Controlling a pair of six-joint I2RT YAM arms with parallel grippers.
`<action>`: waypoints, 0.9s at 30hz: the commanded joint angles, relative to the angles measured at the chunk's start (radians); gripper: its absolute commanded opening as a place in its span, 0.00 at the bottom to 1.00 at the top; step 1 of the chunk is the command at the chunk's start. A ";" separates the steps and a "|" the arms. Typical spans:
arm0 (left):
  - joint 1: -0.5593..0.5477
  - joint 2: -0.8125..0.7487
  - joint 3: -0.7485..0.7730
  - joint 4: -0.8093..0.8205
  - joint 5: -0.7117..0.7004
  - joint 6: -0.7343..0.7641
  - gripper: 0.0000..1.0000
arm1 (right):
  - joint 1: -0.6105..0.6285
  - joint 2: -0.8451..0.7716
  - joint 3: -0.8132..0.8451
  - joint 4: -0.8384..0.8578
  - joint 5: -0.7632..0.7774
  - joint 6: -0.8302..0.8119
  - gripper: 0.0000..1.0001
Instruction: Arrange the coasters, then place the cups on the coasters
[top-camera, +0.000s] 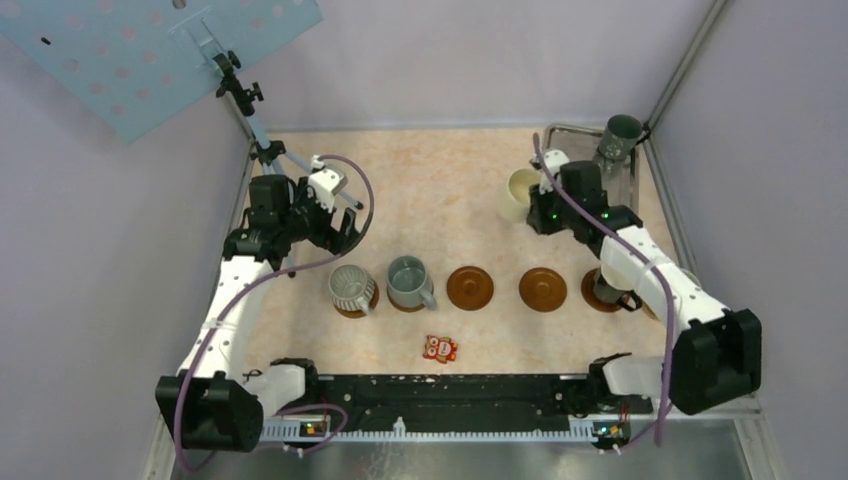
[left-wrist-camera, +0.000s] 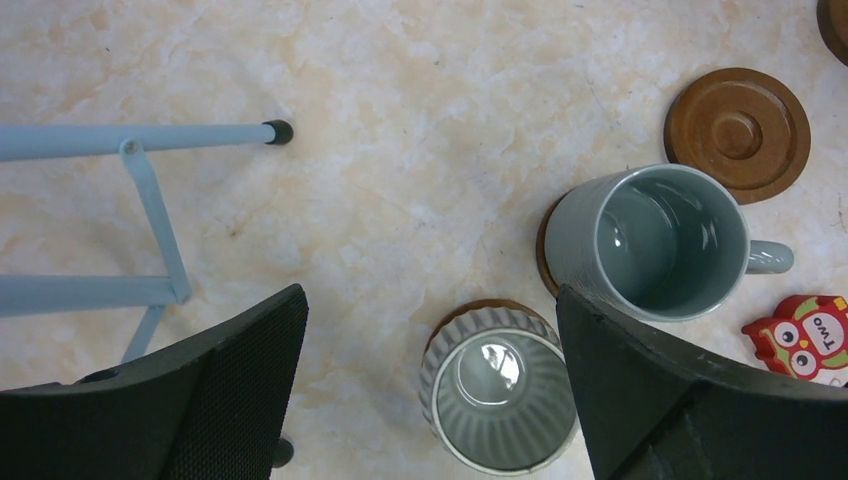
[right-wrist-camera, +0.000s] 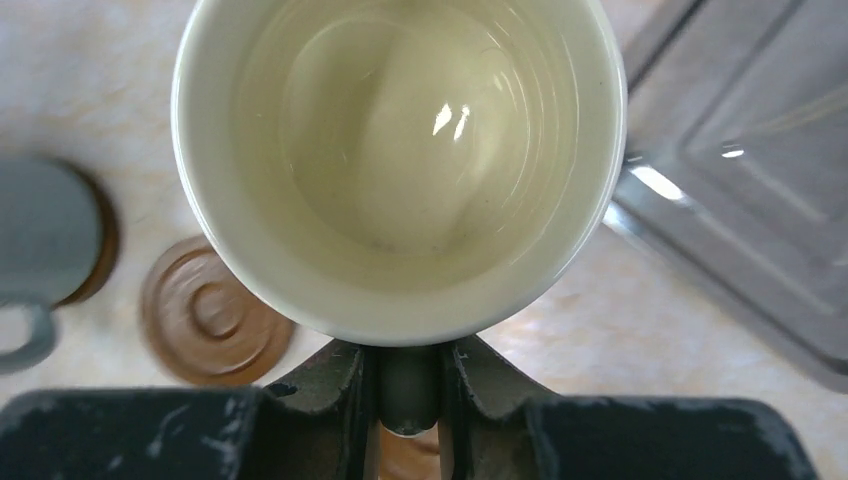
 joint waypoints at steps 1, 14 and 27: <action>-0.003 -0.075 -0.052 0.006 -0.008 -0.041 0.99 | 0.164 -0.144 -0.022 -0.051 0.033 0.156 0.00; -0.003 -0.219 -0.182 -0.004 -0.015 -0.070 0.99 | 0.593 -0.178 -0.152 -0.028 0.319 0.391 0.00; -0.003 -0.251 -0.208 0.003 -0.057 -0.075 0.99 | 0.733 -0.094 -0.232 0.134 0.464 0.424 0.00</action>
